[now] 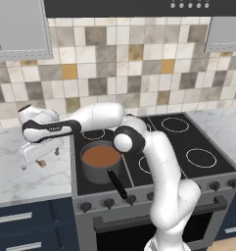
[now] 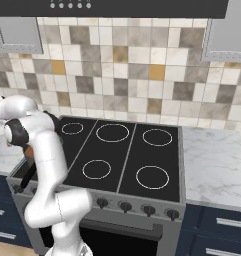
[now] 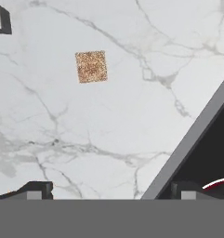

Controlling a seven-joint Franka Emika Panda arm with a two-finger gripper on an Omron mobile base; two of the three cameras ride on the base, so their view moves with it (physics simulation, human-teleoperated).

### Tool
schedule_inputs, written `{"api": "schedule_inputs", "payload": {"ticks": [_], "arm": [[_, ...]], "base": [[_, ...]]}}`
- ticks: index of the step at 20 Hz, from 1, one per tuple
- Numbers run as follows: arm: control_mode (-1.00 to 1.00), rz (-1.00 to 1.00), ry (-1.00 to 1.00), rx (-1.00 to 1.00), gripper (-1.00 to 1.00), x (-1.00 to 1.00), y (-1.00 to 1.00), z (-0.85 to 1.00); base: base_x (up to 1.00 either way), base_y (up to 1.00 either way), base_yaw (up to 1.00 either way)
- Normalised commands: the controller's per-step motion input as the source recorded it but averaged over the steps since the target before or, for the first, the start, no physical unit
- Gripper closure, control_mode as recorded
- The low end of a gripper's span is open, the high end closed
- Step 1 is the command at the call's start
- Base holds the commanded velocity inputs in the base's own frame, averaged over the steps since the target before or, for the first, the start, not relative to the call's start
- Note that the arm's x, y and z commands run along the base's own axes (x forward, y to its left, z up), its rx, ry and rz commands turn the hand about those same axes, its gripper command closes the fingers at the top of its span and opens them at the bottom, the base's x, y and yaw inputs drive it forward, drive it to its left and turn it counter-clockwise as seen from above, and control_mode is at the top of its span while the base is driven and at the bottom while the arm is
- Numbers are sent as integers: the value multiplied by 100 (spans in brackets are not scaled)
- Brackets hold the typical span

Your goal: Pick up the sugar cube(s) and place them in the saucepan with hot chocolate.

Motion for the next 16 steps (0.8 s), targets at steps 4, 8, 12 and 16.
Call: {"api": "schedule_inputs", "payload": {"ticks": [4,8,12,16], "arm": [[-100,0,-2,17,-100,8,-30,-45],[-100,0,-6,30,-100,8,-20,-54],[-100,0,-8,23,-100,4,0,-9],[-100,1,-6,7,-100,10,8,1]], "base": [[0,0,0],[0,0,0],[0,0,0],[0,0,0]]}}
